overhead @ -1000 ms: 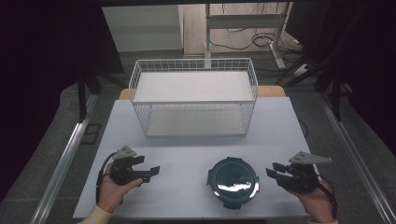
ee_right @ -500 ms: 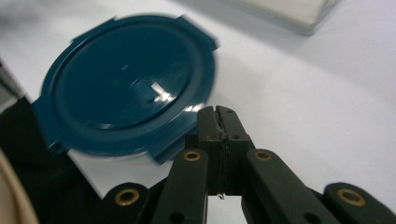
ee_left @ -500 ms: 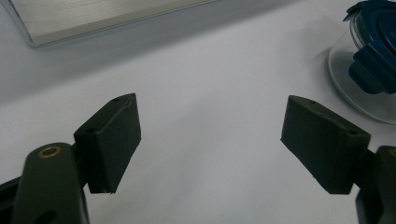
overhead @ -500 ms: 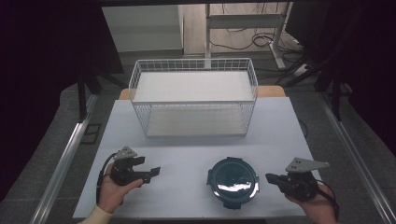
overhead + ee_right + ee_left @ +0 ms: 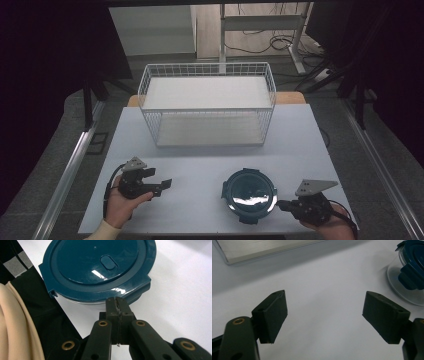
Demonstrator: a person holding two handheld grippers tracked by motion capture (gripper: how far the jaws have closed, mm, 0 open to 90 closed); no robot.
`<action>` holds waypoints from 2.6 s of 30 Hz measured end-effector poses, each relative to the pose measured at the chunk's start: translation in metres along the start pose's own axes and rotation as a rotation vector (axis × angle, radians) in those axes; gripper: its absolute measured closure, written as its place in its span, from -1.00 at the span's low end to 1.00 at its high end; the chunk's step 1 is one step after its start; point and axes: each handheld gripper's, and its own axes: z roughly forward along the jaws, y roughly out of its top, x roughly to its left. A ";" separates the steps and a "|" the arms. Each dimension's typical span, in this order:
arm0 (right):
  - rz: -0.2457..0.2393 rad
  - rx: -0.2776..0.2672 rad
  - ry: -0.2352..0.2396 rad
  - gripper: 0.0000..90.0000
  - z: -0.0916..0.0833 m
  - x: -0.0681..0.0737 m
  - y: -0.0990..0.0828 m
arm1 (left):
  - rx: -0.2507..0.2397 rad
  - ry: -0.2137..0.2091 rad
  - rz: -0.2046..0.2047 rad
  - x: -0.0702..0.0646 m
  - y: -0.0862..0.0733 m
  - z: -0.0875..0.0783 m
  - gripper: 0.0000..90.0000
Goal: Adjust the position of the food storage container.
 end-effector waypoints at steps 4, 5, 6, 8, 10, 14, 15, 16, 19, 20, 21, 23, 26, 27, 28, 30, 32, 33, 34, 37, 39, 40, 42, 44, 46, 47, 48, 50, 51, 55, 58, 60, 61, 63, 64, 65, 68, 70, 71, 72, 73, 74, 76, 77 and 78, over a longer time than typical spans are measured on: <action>-0.032 0.030 0.040 0.98 0.001 0.004 -0.001 | 0.001 -0.002 0.001 0.000 0.000 0.001 -0.55; -0.031 0.040 0.048 0.98 0.004 0.004 -0.001 | 0.002 -0.002 0.001 0.000 0.000 0.001 -0.55; -0.029 0.049 0.055 0.99 0.007 0.005 -0.001 | 0.002 -0.002 0.001 0.000 0.000 0.001 -0.55; -0.022 0.048 0.068 0.98 0.009 0.003 -0.001 | 0.003 -0.003 0.001 0.000 0.000 0.001 -0.55; -0.014 0.042 0.072 0.98 0.009 0.003 -0.002 | 0.004 -0.003 0.000 0.000 0.000 0.001 -0.55; -0.007 0.028 0.074 0.98 0.009 0.002 -0.003 | 0.008 -0.007 0.000 0.000 0.000 0.003 -0.55; -0.007 0.027 0.072 0.98 0.009 0.002 -0.003 | 0.008 -0.007 0.000 0.000 0.000 0.003 -0.55; -0.007 0.027 0.072 0.98 0.009 0.002 -0.003 | 0.009 -0.006 0.000 0.000 0.000 0.003 -0.55; -0.012 0.023 0.068 0.98 0.010 0.002 -0.003 | 0.007 -0.005 -0.001 0.000 0.000 0.004 -0.54; -0.012 0.020 0.067 0.98 0.010 0.002 -0.003 | 0.006 -0.004 -0.003 0.000 0.000 0.004 -0.54; -0.012 0.020 0.067 0.98 0.010 0.002 -0.003 | 0.006 -0.004 -0.003 0.000 0.000 0.004 -0.54; -0.016 0.014 0.065 0.98 0.011 0.001 -0.003 | 0.006 -0.005 -0.002 -0.001 0.000 0.004 -0.54; -0.019 0.008 0.061 0.98 0.013 0.003 -0.001 | 0.006 -0.004 -0.001 -0.001 0.000 0.004 -0.54; -0.018 0.008 0.062 0.98 0.013 0.003 -0.001 | 0.006 -0.004 -0.002 -0.001 0.000 0.004 -0.55; -0.023 0.006 0.064 0.98 0.014 0.003 0.000 | 0.006 -0.003 -0.004 0.000 0.000 0.004 -0.54; -0.022 0.004 0.066 0.98 0.015 0.004 0.000 | 0.006 -0.002 -0.003 0.000 0.000 0.004 -0.54; -0.023 -0.002 0.065 0.98 0.017 0.004 0.001 | 0.007 -0.003 -0.004 0.001 0.000 0.004 -0.55; -0.023 -0.002 0.065 0.98 0.017 0.004 0.001 | 0.008 -0.003 -0.005 0.001 0.000 0.004 -0.55; -0.013 -0.008 0.058 0.99 0.018 0.005 0.002 | 0.007 -0.005 -0.006 0.001 0.000 0.004 -0.55; -0.008 -0.020 0.042 0.99 0.021 0.004 0.004 | 0.006 -0.005 -0.008 0.000 0.001 0.003 -0.54; -0.005 -0.024 0.034 0.99 0.023 0.004 0.006 | 0.006 -0.004 -0.007 0.000 0.001 0.004 -0.55; -0.005 -0.026 0.034 0.99 0.024 0.004 0.007 | 0.007 -0.004 -0.006 0.000 0.001 0.004 -0.55; -0.003 -0.026 0.032 0.99 0.025 0.004 0.008 | 0.007 -0.003 -0.006 0.000 0.001 0.004 -0.54; 0.001 -0.032 0.029 0.99 0.027 0.004 0.009 | 0.008 -0.003 -0.006 0.000 0.001 0.004 -0.54; -0.006 -0.032 0.028 0.99 0.030 0.005 0.011 | 0.004 0.003 -0.005 -0.001 0.001 0.004 -0.55; -0.009 -0.033 0.028 0.99 0.031 0.006 0.012 | 0.002 0.004 -0.007 -0.001 0.001 0.004 -0.54; -0.008 -0.034 0.028 0.99 0.032 0.007 0.013 | -0.001 0.004 -0.010 -0.001 0.001 0.003 -0.54; -0.013 -0.035 0.026 0.99 0.033 0.007 0.015 | -0.003 0.004 -0.009 -0.001 0.001 0.003 -0.54; -0.014 -0.040 0.025 0.99 0.036 0.008 0.017 | -0.002 0.005 -0.008 -0.001 0.001 0.003 -0.54; -0.017 -0.045 0.015 0.99 0.041 0.009 0.021 | 0.002 0.004 -0.006 -0.001 0.001 0.004 -0.55; -0.011 -0.050 0.006 0.99 0.044 0.008 0.024 | 0.001 0.002 -0.009 -0.001 0.001 0.004 -0.54; -0.012 -0.051 0.003 0.99 0.045 0.008 0.025 | 0.000 0.002 -0.010 -0.001 0.001 0.004 -0.55; -0.009 -0.049 0.003 0.99 0.046 0.008 0.027 | -0.001 0.002 -0.012 -0.001 0.001 0.003 -0.54; -0.025 -0.038 -0.007 0.99 0.050 0.009 0.032 | -0.002 0.003 -0.016 0.000 0.001 0.003 -0.54; -0.025 -0.039 -0.006 0.99 0.052 0.009 0.034 | -0.002 0.003 -0.016 0.000 0.001 0.003 -0.55; -0.027 -0.039 -0.001 0.99 0.053 0.009 0.035 | -0.004 0.002 -0.017 0.000 0.001 0.003 -0.54; -0.032 -0.038 0.001 0.99 0.057 0.010 0.040 | -0.004 0.003 -0.018 0.001 0.001 0.003 -0.54; -0.035 -0.037 0.004 0.99 0.061 0.010 0.043 | -0.004 0.001 -0.016 0.001 0.001 0.003 -0.54; -0.036 -0.036 0.006 0.99 0.062 0.010 0.045 | -0.004 0.001 -0.016 0.001 0.001 0.003 -0.54; -0.035 -0.036 0.008 0.99 0.064 0.010 0.046 | -0.005 0.001 -0.018 0.001 0.001 0.003 -0.55; -0.042 -0.034 0.009 0.99 0.065 0.011 0.048 | -0.006 0.001 -0.020 0.001 0.001 0.002 -0.54; -0.049 -0.032 0.011 0.99 0.066 0.011 0.050 | -0.006 0.002 -0.021 0.001 0.002 0.002 -0.55; -0.057 -0.027 0.012 0.99 0.069 0.013 0.053 | -0.010 0.002 -0.023 0.001 0.002 0.001 -0.55; -0.059 -0.026 0.015 0.99 0.071 0.013 0.055 | -0.010 0.002 -0.022 0.001 0.002 0.001 -0.54; -0.062 -0.026 0.019 0.99 0.073 0.014 0.057 | -0.010 0.004 -0.020 0.001 0.002 0.001 -0.54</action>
